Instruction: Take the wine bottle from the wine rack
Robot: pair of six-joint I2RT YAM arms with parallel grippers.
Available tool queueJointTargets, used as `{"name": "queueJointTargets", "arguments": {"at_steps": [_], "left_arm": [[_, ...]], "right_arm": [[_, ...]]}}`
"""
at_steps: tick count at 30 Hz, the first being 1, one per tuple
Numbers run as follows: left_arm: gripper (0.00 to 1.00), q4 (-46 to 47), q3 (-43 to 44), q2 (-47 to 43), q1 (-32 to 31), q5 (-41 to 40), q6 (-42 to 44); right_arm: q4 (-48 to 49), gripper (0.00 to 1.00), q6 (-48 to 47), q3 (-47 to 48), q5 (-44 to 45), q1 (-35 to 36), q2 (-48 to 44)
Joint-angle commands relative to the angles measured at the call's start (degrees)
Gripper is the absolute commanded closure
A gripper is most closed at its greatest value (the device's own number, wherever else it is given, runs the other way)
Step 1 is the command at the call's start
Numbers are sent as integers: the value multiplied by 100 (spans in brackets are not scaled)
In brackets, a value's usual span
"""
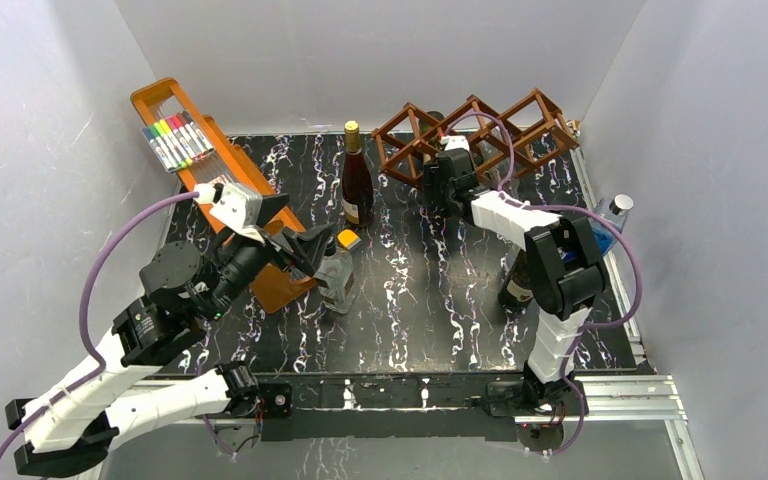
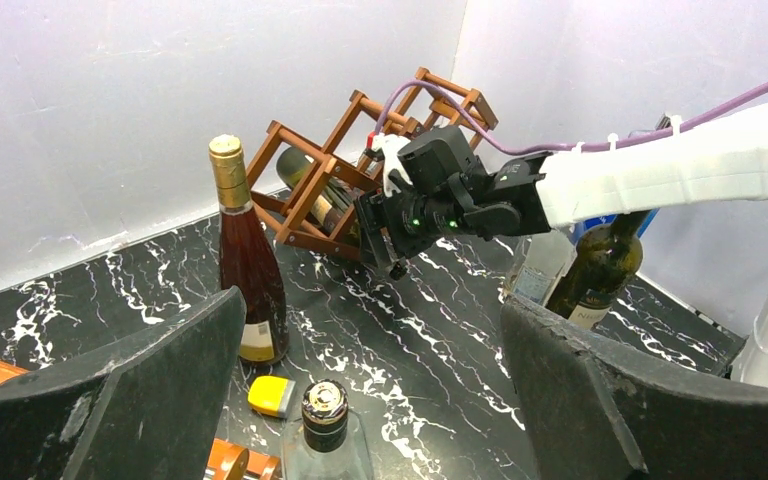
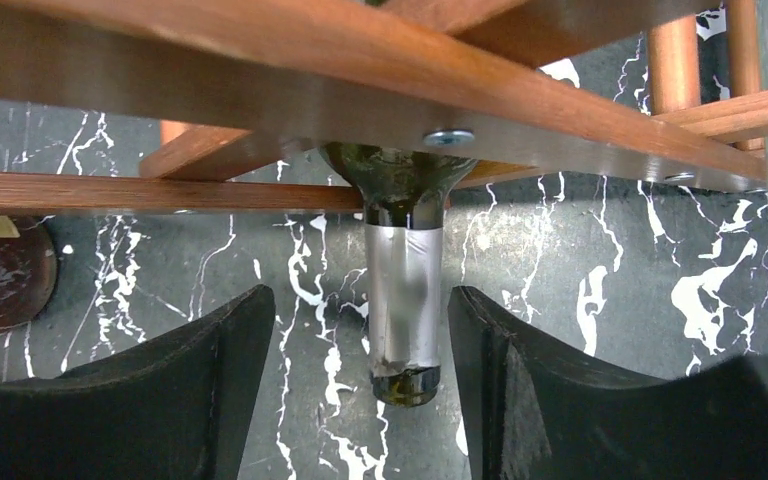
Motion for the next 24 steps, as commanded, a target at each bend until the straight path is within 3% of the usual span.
{"name": "queueJointTargets", "arguments": {"at_steps": [1, 6, 24], "left_arm": [[2, -62, 34, -82, 10, -88, 61], [2, -89, 23, -106, 10, -102, 69], [2, -112, 99, -10, 10, -85, -5]], "right_arm": [[1018, 29, -43, -180, 263, -50, 113], [1341, 36, 53, -288, 368, -109, 336], [2003, 47, 73, -377, 322, -343, 846]]}}
